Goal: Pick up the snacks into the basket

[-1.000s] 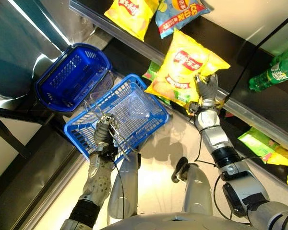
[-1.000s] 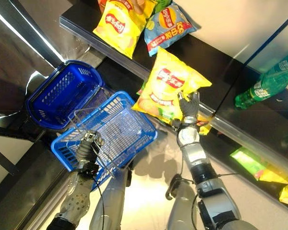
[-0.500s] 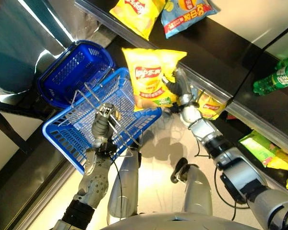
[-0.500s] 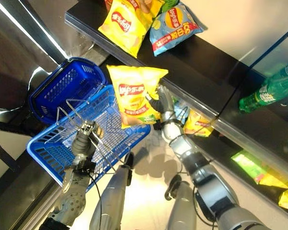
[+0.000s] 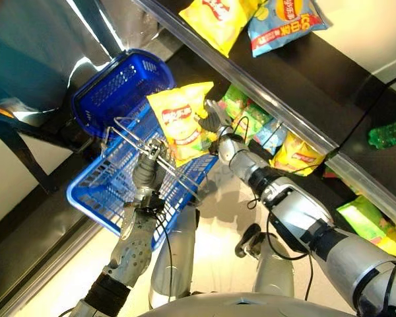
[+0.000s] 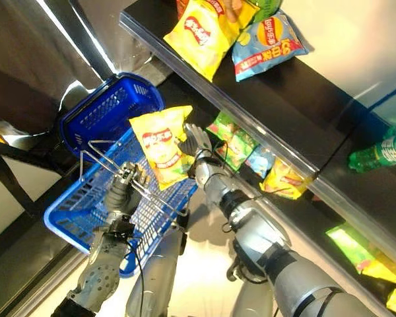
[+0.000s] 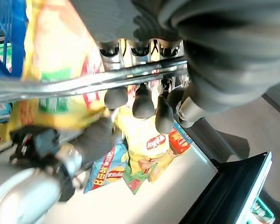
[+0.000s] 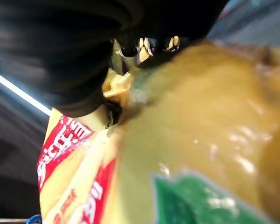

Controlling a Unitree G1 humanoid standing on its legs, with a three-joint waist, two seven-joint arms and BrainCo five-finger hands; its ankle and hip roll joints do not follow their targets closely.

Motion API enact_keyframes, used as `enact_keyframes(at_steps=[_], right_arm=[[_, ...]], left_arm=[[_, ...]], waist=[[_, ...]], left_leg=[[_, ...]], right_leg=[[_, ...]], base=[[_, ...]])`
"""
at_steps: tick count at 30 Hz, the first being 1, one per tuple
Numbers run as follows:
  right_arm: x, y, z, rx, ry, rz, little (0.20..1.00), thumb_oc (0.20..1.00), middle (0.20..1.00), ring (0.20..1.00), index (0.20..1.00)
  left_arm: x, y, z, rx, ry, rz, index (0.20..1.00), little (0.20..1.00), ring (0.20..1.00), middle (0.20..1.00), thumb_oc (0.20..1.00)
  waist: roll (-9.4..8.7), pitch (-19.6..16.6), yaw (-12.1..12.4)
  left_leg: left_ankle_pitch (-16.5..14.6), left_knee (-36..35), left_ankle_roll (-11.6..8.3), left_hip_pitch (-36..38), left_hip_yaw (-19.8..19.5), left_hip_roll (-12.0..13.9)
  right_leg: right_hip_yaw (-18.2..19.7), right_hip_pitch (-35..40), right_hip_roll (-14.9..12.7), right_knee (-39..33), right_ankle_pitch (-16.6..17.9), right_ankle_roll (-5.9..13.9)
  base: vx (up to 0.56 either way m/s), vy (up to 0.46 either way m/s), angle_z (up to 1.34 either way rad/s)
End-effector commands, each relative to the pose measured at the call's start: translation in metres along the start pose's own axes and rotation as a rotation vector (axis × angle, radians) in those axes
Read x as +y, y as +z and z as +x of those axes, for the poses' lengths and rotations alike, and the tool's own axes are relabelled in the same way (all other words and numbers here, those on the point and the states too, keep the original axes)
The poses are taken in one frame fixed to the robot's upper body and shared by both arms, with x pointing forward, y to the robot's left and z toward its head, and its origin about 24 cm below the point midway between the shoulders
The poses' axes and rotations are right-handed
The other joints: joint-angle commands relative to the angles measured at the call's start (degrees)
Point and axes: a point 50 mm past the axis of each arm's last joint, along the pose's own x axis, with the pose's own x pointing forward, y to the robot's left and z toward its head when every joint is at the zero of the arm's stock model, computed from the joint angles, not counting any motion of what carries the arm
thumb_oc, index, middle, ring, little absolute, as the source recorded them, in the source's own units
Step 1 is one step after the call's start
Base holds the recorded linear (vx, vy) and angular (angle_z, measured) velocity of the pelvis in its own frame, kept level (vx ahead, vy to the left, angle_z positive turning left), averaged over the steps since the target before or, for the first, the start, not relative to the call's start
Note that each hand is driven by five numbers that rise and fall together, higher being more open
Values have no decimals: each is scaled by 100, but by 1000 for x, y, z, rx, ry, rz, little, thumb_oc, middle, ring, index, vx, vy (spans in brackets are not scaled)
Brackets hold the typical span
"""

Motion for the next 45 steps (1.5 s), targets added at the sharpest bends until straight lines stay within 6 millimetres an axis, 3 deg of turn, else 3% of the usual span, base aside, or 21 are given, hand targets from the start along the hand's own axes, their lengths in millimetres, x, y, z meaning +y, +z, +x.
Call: enact_keyframes(at_steps=[1, 6, 15, 28, 32, 45], right_arm=[[-3, 33, 12, -73, 20, 19, 200, 200, 200, 200, 200], [8, 39, 12, -47, 88, 35, 200, 200, 200, 200, 200], [26, 14, 0, 57, 201, 37, 200, 200, 200, 200, 200], [43, 8, -12, 53, 350, 159, 200, 200, 200, 200, 200], [48, 4, -18, 19, 432, 134, 200, 200, 200, 200, 200], [70, 17, -35, -161, 658, -94, 200, 200, 200, 200, 200]], left_arm=[[-72, 28, 6, -163, -398, -74, 200, 200, 200, 200, 200], [-74, 22, 5, -119, -415, -79, 200, 200, 200, 200, 200], [-78, 17, 7, -73, -446, -80, 200, 200, 200, 200, 200], [-76, 12, 5, -32, -450, -90, 200, 200, 200, 200, 200], [-74, 9, 4, -8, -455, -97, 200, 200, 200, 200, 200], [-73, 6, 3, 23, -478, -96, 200, 200, 200, 200, 200]], waist=[[269, -203, 109], [314, -205, 213], [396, -217, 331], [432, -239, 361], [446, -247, 398], [456, -235, 430]], left_leg=[[-319, -98, 451, 274, 196, -198], [-318, -101, 468, 294, 176, -221], [-327, -107, 481, 331, 138, -258], [-316, -129, 477, 342, 122, -264], [-319, -127, 485, 345, 128, -260], [-323, -152, 493, 363, 105, -293]], right_leg=[[86, -288, 75, 151, 664, 266], [41, -255, 43, 166, 682, 288], [22, -210, -2, 193, 703, 322], [-5, -217, -46, 233, 673, 335], [-5, -222, -70, 250, 680, 351], [17, -257, -109, 318, 648, 374]], base=[[7, -1, 12], [3, 0, 4], [15, 5, 7], [0, 0, 0], [0, 0, 0], [1, -1, 1]])
